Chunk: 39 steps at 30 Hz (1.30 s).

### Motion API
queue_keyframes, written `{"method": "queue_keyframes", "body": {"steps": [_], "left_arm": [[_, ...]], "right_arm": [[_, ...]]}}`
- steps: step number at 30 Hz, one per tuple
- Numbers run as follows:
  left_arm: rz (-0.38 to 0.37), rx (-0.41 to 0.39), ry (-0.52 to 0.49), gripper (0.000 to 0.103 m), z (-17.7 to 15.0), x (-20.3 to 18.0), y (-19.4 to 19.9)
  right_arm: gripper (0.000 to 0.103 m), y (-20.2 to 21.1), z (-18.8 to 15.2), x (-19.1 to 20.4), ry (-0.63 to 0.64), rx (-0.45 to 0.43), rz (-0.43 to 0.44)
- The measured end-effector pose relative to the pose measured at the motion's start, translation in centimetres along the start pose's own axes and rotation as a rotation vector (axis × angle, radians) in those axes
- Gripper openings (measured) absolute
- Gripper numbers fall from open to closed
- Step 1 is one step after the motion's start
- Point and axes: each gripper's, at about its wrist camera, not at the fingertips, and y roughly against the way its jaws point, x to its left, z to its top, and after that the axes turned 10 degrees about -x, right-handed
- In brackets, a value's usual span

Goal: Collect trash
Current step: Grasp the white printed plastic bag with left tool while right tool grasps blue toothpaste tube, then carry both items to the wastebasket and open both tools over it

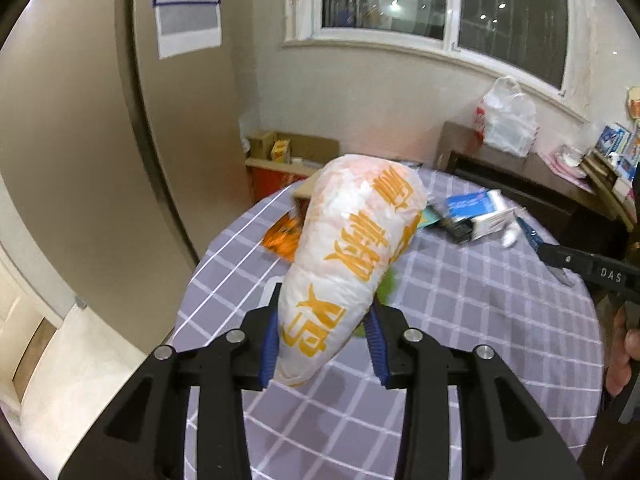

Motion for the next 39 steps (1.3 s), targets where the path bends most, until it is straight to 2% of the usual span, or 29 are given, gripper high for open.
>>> {"method": "queue_keyframes", "body": {"steps": [10, 20, 25, 31, 39], "left_arm": [[-0.141, -0.079, -0.045, 0.036, 3.6, -9.1, 1.5], [-0.322, -0.091, -0.12, 0.036, 4.6, -19.5, 1.6], [-0.427, -0.033, -0.157, 0.036, 3.7, -25.2, 0.3], [-0.532, 0.087, -0.225, 0.036, 0.9, -32.3, -2.5], [-0.594, 0.216, -0.315, 0.036, -3.6, -40.5, -5.3]], "right_arm": [[0.013, 8.4, 2.2, -3.1, -0.046, -0.159, -0.019], [0.013, 15.8, 2.0, -10.6, -0.143, -0.268, -0.162], [0.013, 18.2, 0.4, -15.2, -0.206, -0.272, -0.25], [0.013, 19.8, -3.3, -22.0, -0.331, -0.236, -0.365], [0.013, 19.8, -8.0, -28.3, -0.465, -0.175, -0.43]]}}
